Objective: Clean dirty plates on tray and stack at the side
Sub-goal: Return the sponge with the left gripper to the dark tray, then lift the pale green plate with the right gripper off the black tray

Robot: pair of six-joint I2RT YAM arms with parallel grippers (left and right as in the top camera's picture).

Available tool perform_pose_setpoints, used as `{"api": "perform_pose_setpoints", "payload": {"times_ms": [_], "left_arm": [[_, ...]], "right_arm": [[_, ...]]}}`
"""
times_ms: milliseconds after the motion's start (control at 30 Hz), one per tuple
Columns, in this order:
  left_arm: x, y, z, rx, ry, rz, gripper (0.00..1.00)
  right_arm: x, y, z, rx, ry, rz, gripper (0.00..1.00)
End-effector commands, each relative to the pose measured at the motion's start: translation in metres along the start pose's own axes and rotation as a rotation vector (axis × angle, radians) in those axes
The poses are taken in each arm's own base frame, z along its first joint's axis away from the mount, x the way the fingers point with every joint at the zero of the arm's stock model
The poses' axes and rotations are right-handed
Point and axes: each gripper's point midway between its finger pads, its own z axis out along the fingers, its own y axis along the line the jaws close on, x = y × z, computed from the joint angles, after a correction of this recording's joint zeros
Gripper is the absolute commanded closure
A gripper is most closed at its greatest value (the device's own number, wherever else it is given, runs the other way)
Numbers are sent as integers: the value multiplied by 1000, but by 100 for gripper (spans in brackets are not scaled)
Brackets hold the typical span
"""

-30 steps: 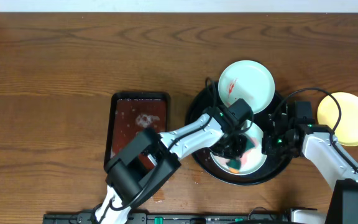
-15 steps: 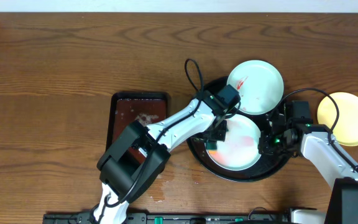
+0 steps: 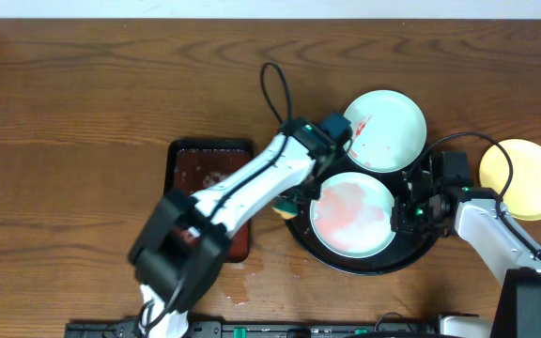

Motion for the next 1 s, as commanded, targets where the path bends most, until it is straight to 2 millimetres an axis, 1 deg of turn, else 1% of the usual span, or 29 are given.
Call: {"api": "perform_pose_setpoints", "payload": {"times_ms": [0, 133, 200, 267, 333, 400, 500, 600, 667, 767, 867, 900, 967], "left_arm": [[-15, 57, -45, -114, -128, -78, 92], [-14, 113, -70, -151, -138, -187, 92], [-16, 136, -74, -149, -142, -249, 92], [-15, 161, -71, -146, -131, -325, 92], [-13, 172, -62, -115, -99, -360, 92], [-11, 171, -46, -28, -47, -346, 92], [-4, 163, -19, 118, 26, -336, 92], [5, 165, 0, 166, 73, -375, 92], [11, 170, 8, 161, 91, -389, 89], [12, 173, 9, 160, 97, -389, 83], [12, 173, 8, 163, 94, -379, 66], [13, 172, 8, 168, 97, -379, 57], [15, 172, 6, 170, 106, -378, 49]], "right_arm": [[8, -22, 7, 109, 26, 0, 99], [7, -22, 7, 108, 22, 0, 99], [3, -21, 7, 105, 6, -4, 99], [-5, -16, 6, 83, -22, -11, 99], [-12, -8, 2, 47, -38, -18, 99], [-21, 4, -7, -1, -61, -27, 99], [-33, 14, -24, -19, -98, -46, 99], [-40, 19, -45, 17, -141, -76, 99], [-45, 21, -60, 69, -181, -104, 99], [-53, 23, -85, 178, -260, -159, 99], [-60, 26, -113, 291, -351, -211, 99], [-63, 26, -124, 339, -389, -228, 99], [-68, 28, -142, 415, -455, -255, 99]]}}
